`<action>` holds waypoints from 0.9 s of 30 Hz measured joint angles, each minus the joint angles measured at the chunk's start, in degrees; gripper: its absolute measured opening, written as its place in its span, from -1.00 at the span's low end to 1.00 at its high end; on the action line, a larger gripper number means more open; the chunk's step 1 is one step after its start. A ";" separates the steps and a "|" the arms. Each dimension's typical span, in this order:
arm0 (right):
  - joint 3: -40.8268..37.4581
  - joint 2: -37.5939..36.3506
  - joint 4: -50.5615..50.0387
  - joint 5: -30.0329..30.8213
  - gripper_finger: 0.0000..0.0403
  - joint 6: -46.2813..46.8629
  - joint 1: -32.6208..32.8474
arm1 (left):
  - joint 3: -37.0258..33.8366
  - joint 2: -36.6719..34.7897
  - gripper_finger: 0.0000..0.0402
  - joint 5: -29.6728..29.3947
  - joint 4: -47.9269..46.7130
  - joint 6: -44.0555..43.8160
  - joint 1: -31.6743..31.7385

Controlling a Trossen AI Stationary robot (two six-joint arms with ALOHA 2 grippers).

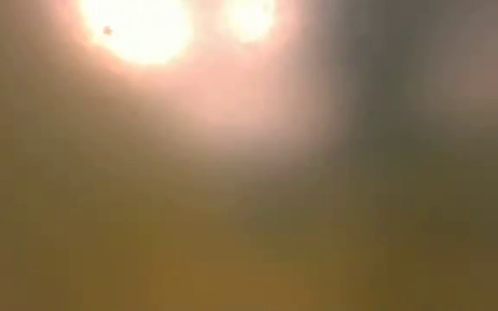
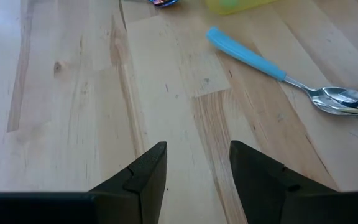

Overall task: Pick & Place Food Item
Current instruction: Put the blue spoon into the yellow bin, then put the purple spoon into the yellow bin

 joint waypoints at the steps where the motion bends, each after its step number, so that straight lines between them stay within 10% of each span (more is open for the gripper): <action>1: -0.02 0.00 0.13 0.06 -0.89 -0.01 0.02 | 0.01 0.00 -0.13 -0.01 -0.01 0.00 0.01; 27: 1.60 -1.01 0.28 0.98 -0.32 -3.22 0.09 | 0.01 0.00 -0.13 0.00 -0.01 -0.06 0.01</action>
